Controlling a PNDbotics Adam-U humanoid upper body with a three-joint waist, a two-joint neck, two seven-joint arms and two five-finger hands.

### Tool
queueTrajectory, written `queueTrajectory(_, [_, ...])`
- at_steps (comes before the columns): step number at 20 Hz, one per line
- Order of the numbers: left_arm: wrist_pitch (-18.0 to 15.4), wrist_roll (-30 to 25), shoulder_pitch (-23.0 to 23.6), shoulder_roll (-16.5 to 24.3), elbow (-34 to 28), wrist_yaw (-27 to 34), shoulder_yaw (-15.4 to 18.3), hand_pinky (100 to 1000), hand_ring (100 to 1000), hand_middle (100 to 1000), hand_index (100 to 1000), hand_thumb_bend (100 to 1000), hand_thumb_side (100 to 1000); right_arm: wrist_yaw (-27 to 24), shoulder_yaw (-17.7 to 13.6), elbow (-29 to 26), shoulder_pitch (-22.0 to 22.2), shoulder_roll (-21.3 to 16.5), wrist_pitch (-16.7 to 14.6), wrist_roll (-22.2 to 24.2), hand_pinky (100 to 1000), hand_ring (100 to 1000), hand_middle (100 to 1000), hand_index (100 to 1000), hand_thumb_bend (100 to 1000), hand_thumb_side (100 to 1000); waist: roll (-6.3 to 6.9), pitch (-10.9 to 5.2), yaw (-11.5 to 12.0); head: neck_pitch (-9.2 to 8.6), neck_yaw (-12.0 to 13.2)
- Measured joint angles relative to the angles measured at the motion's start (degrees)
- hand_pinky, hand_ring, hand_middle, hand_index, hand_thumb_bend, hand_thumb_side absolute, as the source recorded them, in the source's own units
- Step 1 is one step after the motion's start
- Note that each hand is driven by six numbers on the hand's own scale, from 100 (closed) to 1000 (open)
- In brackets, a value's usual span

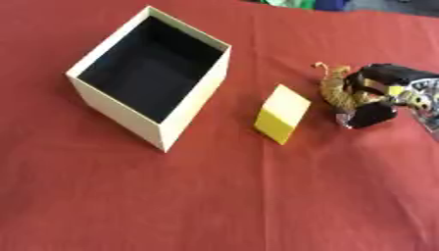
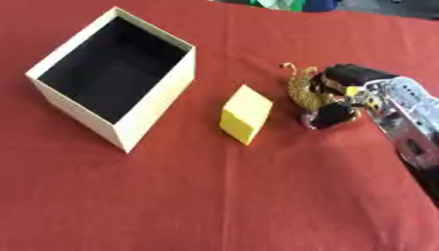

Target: Pick up objects on the table and place them in the box.

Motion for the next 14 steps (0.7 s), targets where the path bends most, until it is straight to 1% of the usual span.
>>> queueTrajectory(5, [0.0, -0.1, 0.0, 0.0, 0.0, 0.0, 0.0, 649, 861, 854, 814, 107, 853, 0.0, 0.3, 0.1, -0.1, 0.3, 0.9, -1.5, 870, 876, 504, 765, 100, 409, 0.00, 0.00, 0.0, 0.00, 0.0])
queueTrajectory(8, [0.0, -0.2, 0.0, 0.0, 0.0, 0.0, 0.0, 649, 861, 854, 814, 106, 852, -0.1, 0.3, 0.1, -0.1, 0.4, 1.5, -2.3, 867, 872, 501, 764, 100, 381, 0.00, -0.04, 0.0, 0.00, 0.0])
queueTrajectory(14, [0.1, -0.3, 0.0, 0.0, 0.0, 0.0, 0.0, 649, 861, 854, 814, 105, 850, -0.1, 0.3, 0.0, -0.4, 0.8, 2.5, -3.3, 863, 864, 486, 751, 100, 266, 0.00, -0.19, -0.2, 0.00, 0.0])
